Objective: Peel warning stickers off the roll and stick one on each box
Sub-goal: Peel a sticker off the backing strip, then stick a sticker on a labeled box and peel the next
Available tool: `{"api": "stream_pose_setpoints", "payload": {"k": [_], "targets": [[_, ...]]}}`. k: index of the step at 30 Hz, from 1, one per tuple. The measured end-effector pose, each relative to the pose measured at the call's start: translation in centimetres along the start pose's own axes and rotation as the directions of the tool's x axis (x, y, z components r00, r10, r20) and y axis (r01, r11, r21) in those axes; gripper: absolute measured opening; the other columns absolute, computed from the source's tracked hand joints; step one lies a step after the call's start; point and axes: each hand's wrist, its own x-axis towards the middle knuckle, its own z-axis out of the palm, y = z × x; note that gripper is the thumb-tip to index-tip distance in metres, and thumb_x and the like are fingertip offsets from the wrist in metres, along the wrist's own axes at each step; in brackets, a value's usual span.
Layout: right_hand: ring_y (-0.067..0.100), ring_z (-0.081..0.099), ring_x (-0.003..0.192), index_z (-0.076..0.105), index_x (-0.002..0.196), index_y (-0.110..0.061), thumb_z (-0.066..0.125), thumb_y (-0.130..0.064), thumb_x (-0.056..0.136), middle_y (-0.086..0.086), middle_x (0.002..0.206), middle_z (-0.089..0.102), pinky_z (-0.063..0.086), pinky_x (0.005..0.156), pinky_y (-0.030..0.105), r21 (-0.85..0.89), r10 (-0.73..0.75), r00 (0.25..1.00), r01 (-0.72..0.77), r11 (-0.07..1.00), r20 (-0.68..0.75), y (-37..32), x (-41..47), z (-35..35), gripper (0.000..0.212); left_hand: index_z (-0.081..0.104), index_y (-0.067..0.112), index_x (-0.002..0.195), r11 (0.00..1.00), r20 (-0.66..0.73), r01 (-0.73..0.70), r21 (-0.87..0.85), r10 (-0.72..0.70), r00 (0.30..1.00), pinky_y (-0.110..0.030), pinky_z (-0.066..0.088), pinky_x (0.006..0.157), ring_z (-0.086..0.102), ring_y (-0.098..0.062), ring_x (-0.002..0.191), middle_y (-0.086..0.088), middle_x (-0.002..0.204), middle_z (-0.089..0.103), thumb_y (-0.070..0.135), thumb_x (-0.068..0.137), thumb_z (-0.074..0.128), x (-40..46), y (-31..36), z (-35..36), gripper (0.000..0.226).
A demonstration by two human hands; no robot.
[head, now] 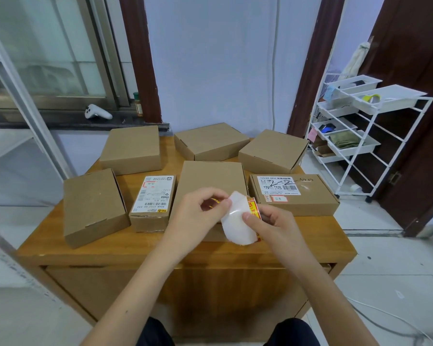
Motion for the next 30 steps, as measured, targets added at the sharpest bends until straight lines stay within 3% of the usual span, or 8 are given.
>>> {"api": "stream_pose_setpoints", "payload": {"k": [4, 7, 13, 15, 19, 24, 27, 30], "targets": [[0.007, 0.062, 0.071, 0.072, 0.087, -0.007, 0.061, -0.012, 0.089, 0.005, 0.081, 0.071, 0.048, 0.060, 0.017, 0.007, 0.017, 0.998, -0.016, 1.000, -0.055, 0.0, 0.2, 0.0, 0.012, 0.071, 0.027, 0.089, 0.987, -0.102, 0.085, -0.136, -0.099, 0.990, -0.016, 0.052, 0.070, 0.063, -0.005, 0.084, 0.009, 0.087, 0.070, 0.022, 0.088, 0.064, 0.3, -0.7, -0.6, 0.009], [0.006, 0.059, 0.072, 0.071, 0.087, -0.005, 0.060, -0.011, 0.089, 0.006, 0.082, 0.070, 0.045, 0.062, 0.018, 0.020, 0.020, 0.997, -0.019, 1.000, -0.073, -0.2, 0.3, 0.2, 0.012, 0.073, 0.021, 0.093, 0.889, -0.076, 0.192, -0.415, -0.245, 0.967, -0.031, 0.055, 0.076, 0.065, -0.019, 0.086, -0.003, 0.094, 0.071, 0.021, 0.088, 0.064, 0.4, -1.2, -1.8, 0.010], [-0.003, 0.065, 0.071, 0.073, 0.086, -0.020, 0.059, -0.012, 0.089, -0.003, 0.084, 0.073, 0.051, 0.058, 0.012, 0.046, 0.001, 0.998, 0.002, 0.999, -0.065, -1.1, 0.5, 1.4, 0.016, 0.070, 0.010, 0.100, 0.736, -0.180, 0.146, -0.661, -0.344, 0.921, -0.021, 0.055, 0.065, 0.062, -0.012, 0.068, -0.006, 0.086, 0.067, 0.013, 0.087, 0.065, 0.1, -1.9, -5.0, 0.014], [-0.003, 0.064, 0.072, 0.073, 0.085, -0.023, 0.059, -0.012, 0.089, -0.003, 0.082, 0.074, 0.051, 0.060, 0.012, 0.043, -0.014, 0.997, 0.017, 0.999, -0.071, -1.5, 0.6, 1.9, 0.018, 0.072, 0.013, 0.102, 0.820, -0.274, 0.127, -0.558, -0.327, 0.905, -0.027, 0.057, 0.076, 0.068, -0.015, 0.083, -0.006, 0.096, 0.072, 0.015, 0.087, 0.065, -0.2, -2.9, -6.4, 0.016], [-0.002, 0.065, 0.077, 0.074, 0.088, -0.021, 0.060, -0.016, 0.089, -0.001, 0.088, 0.075, 0.052, 0.064, 0.013, 0.021, -0.008, 0.999, 0.009, 1.000, -0.051, -1.9, 0.9, 2.9, 0.015, 0.072, 0.023, 0.102, 0.991, -0.408, 0.128, -0.037, -0.132, 0.903, -0.029, 0.055, 0.083, 0.066, -0.007, 0.095, 0.009, 0.099, 0.072, 0.024, 0.089, 0.065, -0.5, -5.5, -8.6, 0.015], [-0.004, 0.064, 0.075, 0.074, 0.096, -0.013, 0.059, -0.018, 0.089, -0.005, 0.085, 0.074, 0.048, 0.060, 0.009, 0.007, -0.006, 0.999, 0.006, 1.000, -0.037, -1.9, 1.3, 3.8, 0.017, 0.074, 0.012, 0.096, 0.921, -0.404, 0.087, 0.379, 0.081, 0.911, -0.024, 0.046, 0.090, 0.061, -0.014, 0.102, -0.001, 0.107, 0.067, 0.012, 0.088, 0.065, 0.3, -8.6, -9.0, 0.012], [-0.004, 0.064, 0.074, 0.074, 0.093, -0.016, 0.060, -0.018, 0.088, -0.009, 0.081, 0.075, 0.048, 0.060, 0.009, 0.009, 0.000, 0.999, 0.000, 1.000, -0.038, -1.8, 1.5, 4.0, 0.015, 0.074, 0.011, 0.099, 0.866, -0.341, 0.113, 0.487, 0.069, 0.938, -0.016, 0.042, 0.089, 0.059, -0.015, 0.105, -0.002, 0.112, 0.065, 0.011, 0.089, 0.064, 0.5, -9.8, -8.6, 0.014], [-0.005, 0.064, 0.075, 0.073, 0.092, -0.022, 0.060, -0.019, 0.088, -0.011, 0.082, 0.074, 0.049, 0.060, 0.009, 0.000, 0.009, 0.999, -0.009, 1.000, -0.053, -1.7, 1.6, 4.0, 0.014, 0.070, 0.015, 0.106, 0.808, -0.276, 0.148, 0.570, 0.019, 0.961, -0.030, 0.048, 0.089, 0.056, -0.018, 0.108, 0.000, 0.116, 0.066, 0.019, 0.091, 0.058, 0.3, -10.3, -8.3, 0.019]]}}
